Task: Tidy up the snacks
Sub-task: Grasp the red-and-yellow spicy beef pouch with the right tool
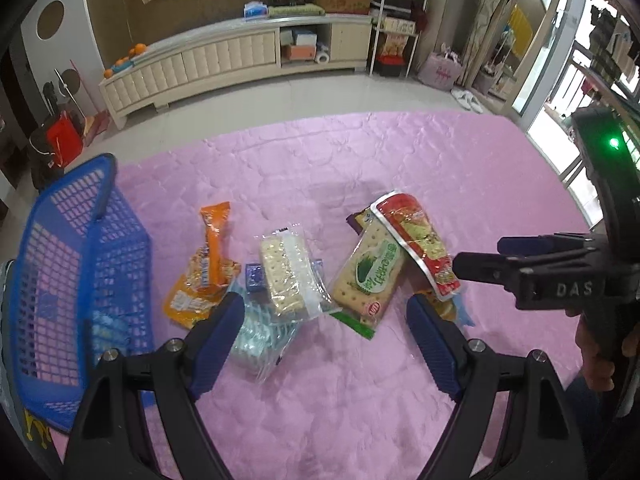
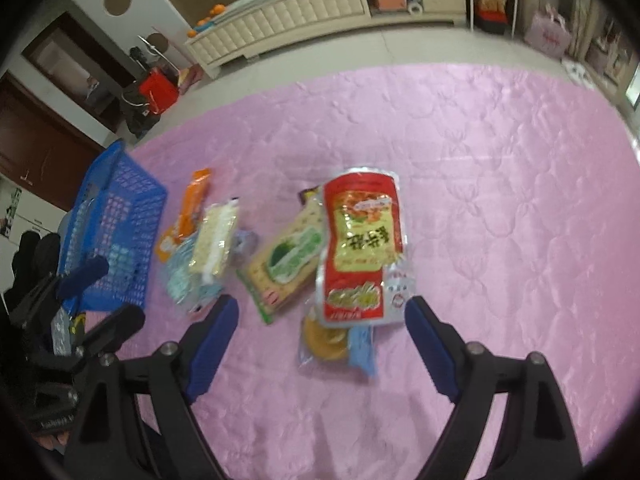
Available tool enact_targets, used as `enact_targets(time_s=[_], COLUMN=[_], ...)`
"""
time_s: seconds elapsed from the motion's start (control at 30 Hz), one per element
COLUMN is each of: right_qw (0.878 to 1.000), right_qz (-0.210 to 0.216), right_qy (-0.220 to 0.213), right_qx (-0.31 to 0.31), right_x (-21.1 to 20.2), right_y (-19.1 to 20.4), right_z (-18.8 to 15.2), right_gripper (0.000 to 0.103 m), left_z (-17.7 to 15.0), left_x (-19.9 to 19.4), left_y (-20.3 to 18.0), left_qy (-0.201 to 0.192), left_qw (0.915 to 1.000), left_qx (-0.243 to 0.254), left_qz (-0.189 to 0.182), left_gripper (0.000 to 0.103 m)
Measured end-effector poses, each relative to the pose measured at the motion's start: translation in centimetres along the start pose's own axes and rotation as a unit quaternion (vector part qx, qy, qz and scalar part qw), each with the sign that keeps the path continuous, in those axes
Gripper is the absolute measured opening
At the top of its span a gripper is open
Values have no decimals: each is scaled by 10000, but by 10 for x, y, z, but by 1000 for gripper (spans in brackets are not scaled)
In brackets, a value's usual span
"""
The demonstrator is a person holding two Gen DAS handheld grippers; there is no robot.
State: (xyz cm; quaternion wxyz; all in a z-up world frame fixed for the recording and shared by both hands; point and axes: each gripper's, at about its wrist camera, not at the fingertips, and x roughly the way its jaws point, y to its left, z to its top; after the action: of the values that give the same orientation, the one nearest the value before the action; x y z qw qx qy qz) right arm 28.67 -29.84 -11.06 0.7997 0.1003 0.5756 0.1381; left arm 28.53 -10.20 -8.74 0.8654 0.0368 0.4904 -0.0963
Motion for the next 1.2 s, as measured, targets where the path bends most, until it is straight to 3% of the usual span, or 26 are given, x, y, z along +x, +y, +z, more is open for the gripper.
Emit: enact_targets(time_s=[0.43, 0.83, 1.0, 1.2], right_qw=[9992, 9980, 9977, 9964], right_qz=[-140, -2, -200, -504], right_qy=[373, 625, 569, 471], right_qx=[70, -63, -298, -497], right_x=[45, 61, 63, 65], right_y=[-30, -36, -26, -16], right_z=[25, 30, 28, 22], right_gripper=[88, 88, 86, 70], left_z=[20, 14, 15, 12], left_x=[55, 59, 56, 53], left_y=[6, 5, 5, 3], left_qy=[307, 391, 374, 415], left_qw=[9995, 9992, 9992, 9988], left_qx=[2, 41, 9, 62], left_qz=[89, 107, 142, 261], left_gripper=[82, 82, 82, 82])
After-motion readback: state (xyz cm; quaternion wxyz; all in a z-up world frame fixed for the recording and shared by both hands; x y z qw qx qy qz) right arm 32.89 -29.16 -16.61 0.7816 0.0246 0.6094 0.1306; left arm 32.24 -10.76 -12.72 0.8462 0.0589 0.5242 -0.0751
